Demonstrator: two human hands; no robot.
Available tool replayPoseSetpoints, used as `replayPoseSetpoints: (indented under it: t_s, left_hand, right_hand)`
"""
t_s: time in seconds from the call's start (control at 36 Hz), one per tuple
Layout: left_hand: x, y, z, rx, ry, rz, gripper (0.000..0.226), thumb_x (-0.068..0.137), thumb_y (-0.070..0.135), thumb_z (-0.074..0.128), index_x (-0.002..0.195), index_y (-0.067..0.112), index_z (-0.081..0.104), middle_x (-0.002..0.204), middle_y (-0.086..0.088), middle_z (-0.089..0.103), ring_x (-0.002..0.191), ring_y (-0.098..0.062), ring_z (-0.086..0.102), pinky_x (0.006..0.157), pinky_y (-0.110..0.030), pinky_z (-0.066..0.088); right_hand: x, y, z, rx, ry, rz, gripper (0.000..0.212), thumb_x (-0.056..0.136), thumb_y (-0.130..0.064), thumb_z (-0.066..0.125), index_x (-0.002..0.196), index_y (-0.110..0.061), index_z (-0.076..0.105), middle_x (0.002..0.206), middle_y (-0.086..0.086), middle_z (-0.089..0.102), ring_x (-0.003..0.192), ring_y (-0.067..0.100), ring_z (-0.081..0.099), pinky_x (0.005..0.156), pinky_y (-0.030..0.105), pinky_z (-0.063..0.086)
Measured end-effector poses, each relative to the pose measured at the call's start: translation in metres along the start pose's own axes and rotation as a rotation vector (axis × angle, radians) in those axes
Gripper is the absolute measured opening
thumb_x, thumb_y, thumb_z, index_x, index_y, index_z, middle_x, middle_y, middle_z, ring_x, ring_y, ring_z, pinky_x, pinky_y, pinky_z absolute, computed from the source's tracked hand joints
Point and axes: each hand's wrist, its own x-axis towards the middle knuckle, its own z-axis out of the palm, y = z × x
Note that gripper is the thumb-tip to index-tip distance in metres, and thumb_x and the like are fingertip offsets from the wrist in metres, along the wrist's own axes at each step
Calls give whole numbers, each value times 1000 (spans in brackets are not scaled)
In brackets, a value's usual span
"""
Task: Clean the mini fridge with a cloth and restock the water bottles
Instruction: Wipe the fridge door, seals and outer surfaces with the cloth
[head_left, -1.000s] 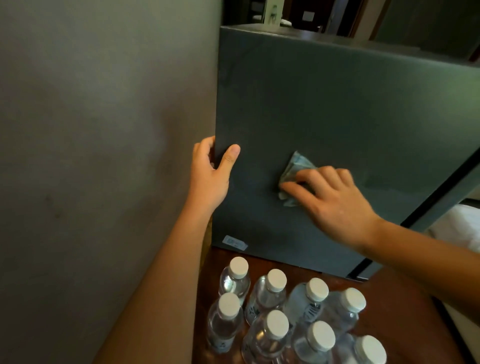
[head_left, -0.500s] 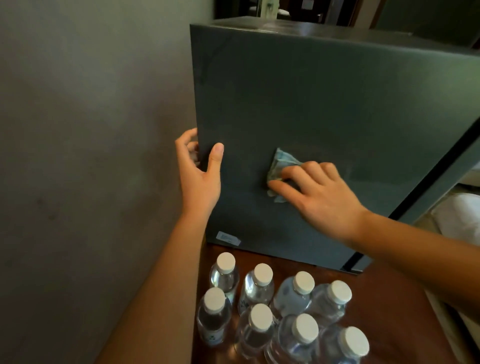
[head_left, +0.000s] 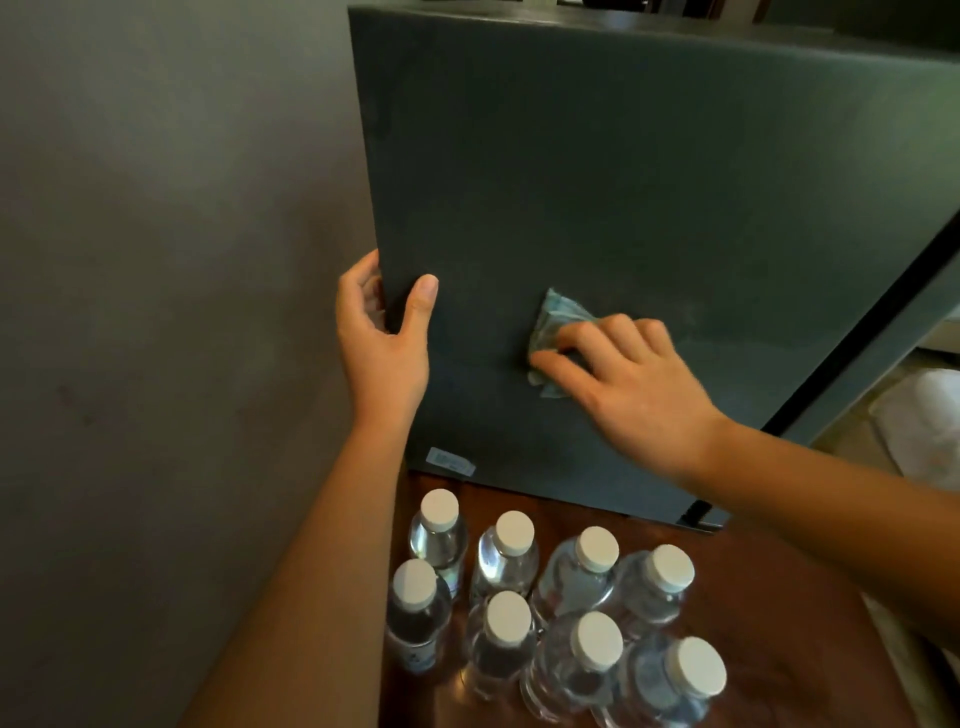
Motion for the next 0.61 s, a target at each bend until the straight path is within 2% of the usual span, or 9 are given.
replayPoseSetpoints:
  t_s: [0.08, 0.17, 0.28, 0.36, 0.42, 0.47, 0.53, 0.58, 0.61]
  left_hand:
    - [-1, -1, 2, -3, -25, -13, 58, 87, 34, 79, 136, 30, 48, 135, -4, 59, 118, -10, 63, 91, -21, 55]
    - [-2, 0, 6, -15, -33, -13, 62, 88, 28, 78, 139, 22, 45, 134, -9, 59, 119, -13, 63, 94, -24, 54]
    - [-1, -1, 5, -11, -24, -6, 55, 91, 28, 75, 137, 23, 45, 125, 1, 64, 114, -6, 65, 88, -17, 53]
    - [-3, 2, 5, 26, -30, -13, 55, 91, 33, 75, 136, 28, 43, 124, 8, 62, 112, -1, 63, 87, -14, 52]
    - [-5, 4, 8, 46, -29, -26, 57, 90, 38, 74, 137, 29, 42, 128, 5, 60, 114, -2, 62, 89, -17, 54]
    - [-8, 7, 11, 80, -26, -36, 66, 87, 46, 75, 140, 28, 40, 136, 0, 54, 118, -7, 60, 93, -23, 56]
    - [-16, 11, 15, 209, -10, -4, 84, 82, 58, 75, 148, 27, 34, 146, 0, 41, 130, -10, 51, 100, -29, 53]
    - [-27, 17, 23, 450, 34, 89, 103, 80, 68, 71, 158, 21, 21, 158, -3, 25, 144, -18, 33, 112, -42, 43]
    - [-33, 22, 29, 554, 50, 152, 107, 81, 69, 68, 160, 18, 16, 162, -7, 17, 148, -24, 24, 116, -49, 37]
  right_hand:
    - [13, 9, -10, 19, 85, 99, 45, 87, -13, 73, 130, -16, 61, 120, 13, 59, 95, 37, 49, 73, 44, 34]
    - [52, -7, -9, 43, 144, 197, 40, 90, -20, 70, 129, -18, 61, 120, 12, 58, 96, 35, 45, 72, 43, 29]
    - [62, -35, 10, 11, 46, 20, 38, 92, -19, 54, 130, -17, 61, 123, 11, 59, 102, 36, 50, 77, 44, 35]
    - [28, -35, 19, -24, -42, -65, 32, 94, -16, 58, 125, -19, 65, 118, 8, 63, 98, 31, 58, 77, 41, 43]
    - [-1, -20, 16, -35, -57, -29, 32, 102, -13, 43, 121, -20, 68, 113, 7, 66, 91, 31, 61, 75, 41, 42]
    - [-30, 4, 4, -38, -33, 28, 44, 109, -14, 27, 119, -20, 70, 111, 8, 67, 88, 32, 61, 74, 40, 39]
    - [-54, 31, -10, -66, 21, 73, 33, 105, -12, 42, 125, -20, 68, 116, 9, 65, 93, 33, 57, 74, 41, 36]
    - [-65, 55, -23, -84, 95, 145, 32, 99, -14, 60, 130, -21, 65, 121, 9, 58, 97, 33, 49, 74, 43, 33]
    - [-67, 64, -29, -77, 126, 188, 32, 99, -17, 63, 131, -21, 64, 123, 8, 54, 98, 34, 47, 74, 43, 32]
